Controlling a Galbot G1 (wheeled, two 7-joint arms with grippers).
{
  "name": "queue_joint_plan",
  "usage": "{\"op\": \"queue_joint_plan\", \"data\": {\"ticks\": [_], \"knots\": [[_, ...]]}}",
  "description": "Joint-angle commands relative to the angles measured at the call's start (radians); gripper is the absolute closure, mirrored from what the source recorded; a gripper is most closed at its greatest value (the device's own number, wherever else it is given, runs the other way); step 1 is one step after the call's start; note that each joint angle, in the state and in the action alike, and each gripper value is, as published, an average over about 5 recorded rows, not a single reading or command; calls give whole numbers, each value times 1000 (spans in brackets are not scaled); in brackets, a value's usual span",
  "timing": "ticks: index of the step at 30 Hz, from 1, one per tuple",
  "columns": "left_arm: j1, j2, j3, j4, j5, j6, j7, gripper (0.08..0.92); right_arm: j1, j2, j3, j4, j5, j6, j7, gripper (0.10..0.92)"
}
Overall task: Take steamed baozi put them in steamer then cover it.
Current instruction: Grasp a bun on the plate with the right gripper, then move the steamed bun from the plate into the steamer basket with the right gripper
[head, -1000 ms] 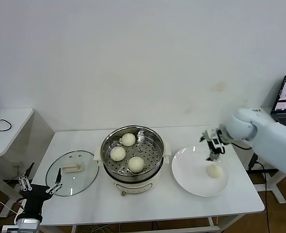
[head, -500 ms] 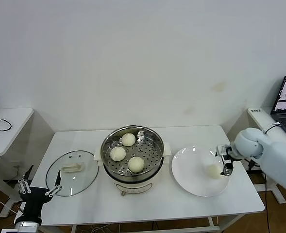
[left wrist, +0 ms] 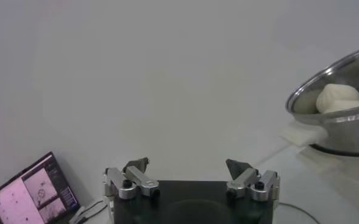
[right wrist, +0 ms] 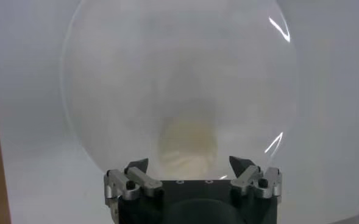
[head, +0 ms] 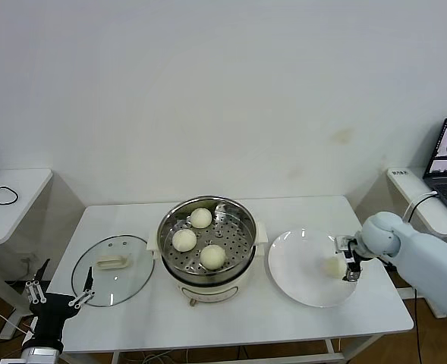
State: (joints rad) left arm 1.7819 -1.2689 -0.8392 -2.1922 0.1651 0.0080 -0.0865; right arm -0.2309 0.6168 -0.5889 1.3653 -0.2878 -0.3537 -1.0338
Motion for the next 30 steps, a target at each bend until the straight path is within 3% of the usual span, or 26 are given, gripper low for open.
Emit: {"op": "queue_joint_plan", "data": {"ticks": [1, 21, 30], "knots": [[-1, -1, 0, 2, -1, 0, 0, 177, -28, 46, 24, -52, -21, 3, 9, 240], [-3, -2, 2, 8, 0, -1, -1, 177, 0, 47, 22, -65, -22, 9, -34, 425], [2, 5, -2, 1, -3, -2, -1, 177, 109, -8, -18, 4, 56, -8, -47, 466]]}}
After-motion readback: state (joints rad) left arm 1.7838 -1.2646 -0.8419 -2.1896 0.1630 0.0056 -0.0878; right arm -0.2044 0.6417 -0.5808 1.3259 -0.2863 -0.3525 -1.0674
